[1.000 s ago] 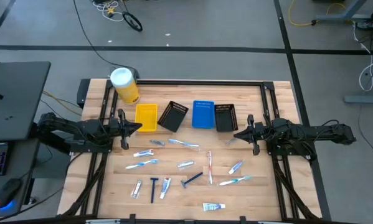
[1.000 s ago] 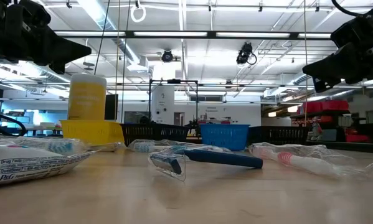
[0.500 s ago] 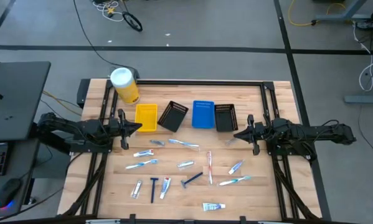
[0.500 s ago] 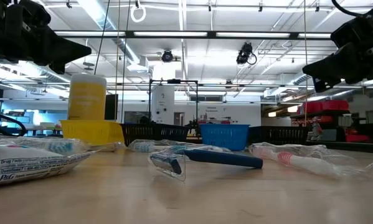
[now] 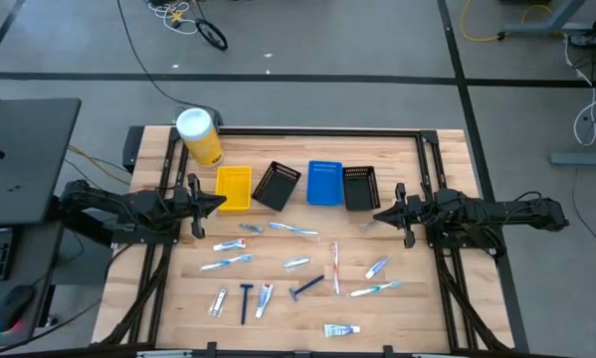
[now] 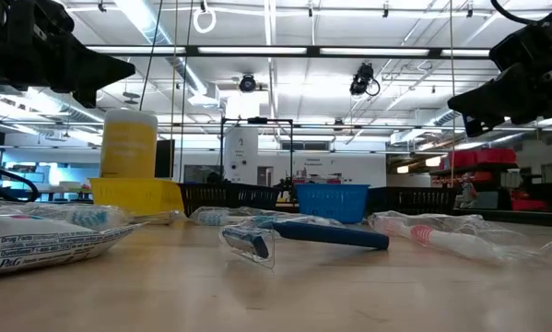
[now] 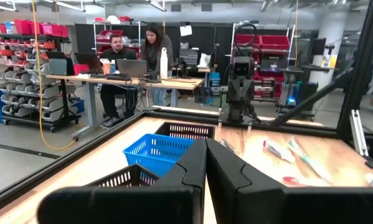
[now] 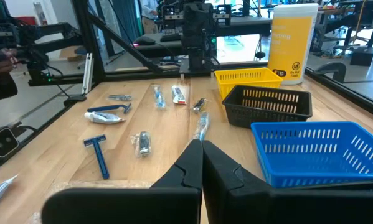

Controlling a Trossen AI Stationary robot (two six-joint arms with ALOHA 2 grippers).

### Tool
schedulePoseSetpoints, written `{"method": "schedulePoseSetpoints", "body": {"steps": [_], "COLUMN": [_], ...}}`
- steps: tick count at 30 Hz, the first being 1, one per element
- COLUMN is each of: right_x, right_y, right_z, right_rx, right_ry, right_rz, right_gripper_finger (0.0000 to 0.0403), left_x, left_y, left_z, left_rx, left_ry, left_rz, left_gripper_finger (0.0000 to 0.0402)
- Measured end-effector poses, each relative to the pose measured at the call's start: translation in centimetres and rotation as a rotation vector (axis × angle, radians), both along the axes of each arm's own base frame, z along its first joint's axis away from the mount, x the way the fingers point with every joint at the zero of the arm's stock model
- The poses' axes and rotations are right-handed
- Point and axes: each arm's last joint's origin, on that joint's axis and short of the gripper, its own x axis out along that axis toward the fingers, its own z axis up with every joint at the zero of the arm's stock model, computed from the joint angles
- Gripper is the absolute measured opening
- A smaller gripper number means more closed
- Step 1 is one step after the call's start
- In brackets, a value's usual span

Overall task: Pick & Place Travel size toiletries
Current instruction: Put the white toothpaste into the yellow bin

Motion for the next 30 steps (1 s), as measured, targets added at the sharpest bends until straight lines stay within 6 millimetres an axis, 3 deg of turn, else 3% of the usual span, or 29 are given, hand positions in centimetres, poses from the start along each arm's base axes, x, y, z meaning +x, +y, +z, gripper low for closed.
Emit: {"method": "schedulePoseSetpoints", "body": {"steps": [13,19,23,30], "right_x": [0.0,0.0,0.0,0.1], "right_y": [0.0,0.0,0.0,-0.2], "right_z": [0.0,0.3,0.4,1.1], "right_rx": [0.0,0.007,0.007,-0.032], "right_ry": [-0.001,-0.035,-0.038,-0.116], "right_rz": [0.0,0.0,0.0,-0.052], "right_gripper_finger": [0.0003,0.0003,0.0003,0.0003], "left_x": [0.1,0.6,1.2,3.0], "left_y": [-0.4,-0.4,-0.5,-1.1], "left_z": [0.1,-0.5,-1.0,1.9], "left_rx": [-0.149,-0.263,-0.242,-0.08], "left_ry": [-0.042,-0.003,0.091,0.235], "left_rz": [-0.171,-0.136,-0.085,-0.121], "left_gripper_finger": [0.0022,0.0081,0.0129,0.0171]}}
